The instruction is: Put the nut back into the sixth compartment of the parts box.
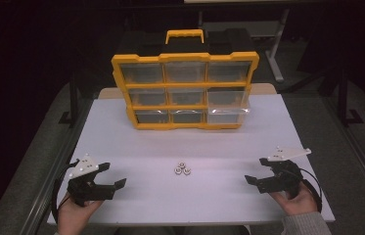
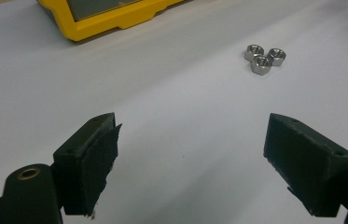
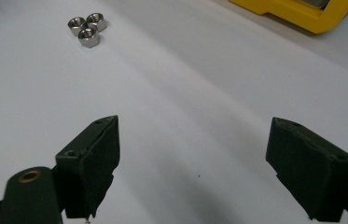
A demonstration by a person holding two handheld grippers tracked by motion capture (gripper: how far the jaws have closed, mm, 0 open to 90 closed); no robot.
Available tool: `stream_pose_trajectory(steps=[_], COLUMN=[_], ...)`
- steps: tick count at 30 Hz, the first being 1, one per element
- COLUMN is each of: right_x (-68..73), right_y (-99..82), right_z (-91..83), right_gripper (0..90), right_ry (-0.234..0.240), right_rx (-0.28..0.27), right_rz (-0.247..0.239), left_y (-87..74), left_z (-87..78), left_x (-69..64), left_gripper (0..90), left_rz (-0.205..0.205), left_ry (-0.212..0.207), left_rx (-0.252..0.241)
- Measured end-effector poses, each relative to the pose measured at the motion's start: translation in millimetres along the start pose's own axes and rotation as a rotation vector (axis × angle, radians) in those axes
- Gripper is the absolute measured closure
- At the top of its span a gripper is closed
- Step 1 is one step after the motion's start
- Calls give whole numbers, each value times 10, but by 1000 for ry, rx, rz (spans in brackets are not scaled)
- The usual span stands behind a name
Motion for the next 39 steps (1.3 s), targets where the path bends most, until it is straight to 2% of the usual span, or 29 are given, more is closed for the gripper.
stream_pose_trajectory(steps=[5, 7, 19, 21, 24, 26, 30, 31, 37, 39], right_x=[-4, -6, 17, 16, 26, 40, 79, 87, 145, 173], right_y=[-9, -10, 4, 11, 21, 27, 94, 137, 240, 291], right_z=[11, 12, 23, 24, 31, 28, 27, 30, 60, 76], right_gripper=[164, 164, 164, 167, 170, 170, 177, 181, 189, 195], right_ry=[-2, -2, 9, 8, 9, 12, 17, 21, 41, 51], right_rx=[12, 15, 22, 22, 27, 35, 42, 43, 75, 80], right_rz=[-3, -3, 1, -8, -12, -1, -18, -30, -26, -35], left_y=[-7, -9, -2, -9, -6, -7, -9, -6, 0, 2], left_z=[-6, -5, -8, -5, -1, 2, 17, 22, 15, 10], left_x=[31, 21, 6, 1, 7, -2, 1, -4, 7, 2], left_gripper=[170, 169, 168, 168, 165, 165, 164, 164, 164, 164], left_rz=[-1, -9, 6, -4, 6, -2, 14, 10, 6, -9], left_ry=[7, 5, 7, 8, 8, 8, 9, 8, 9, 5], left_rx=[-4, -7, -6, -4, -3, -1, 6, 2, -1, -4])
Point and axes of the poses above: each handheld gripper's, and its own axes: z roughly forward along the jaws, y roughly out of its top, x roughly to its left, the point moved 7 cm from there along z, roughly forward along the jaws, and after that the axes turned 1 degree about y, right-handed, at the moved point
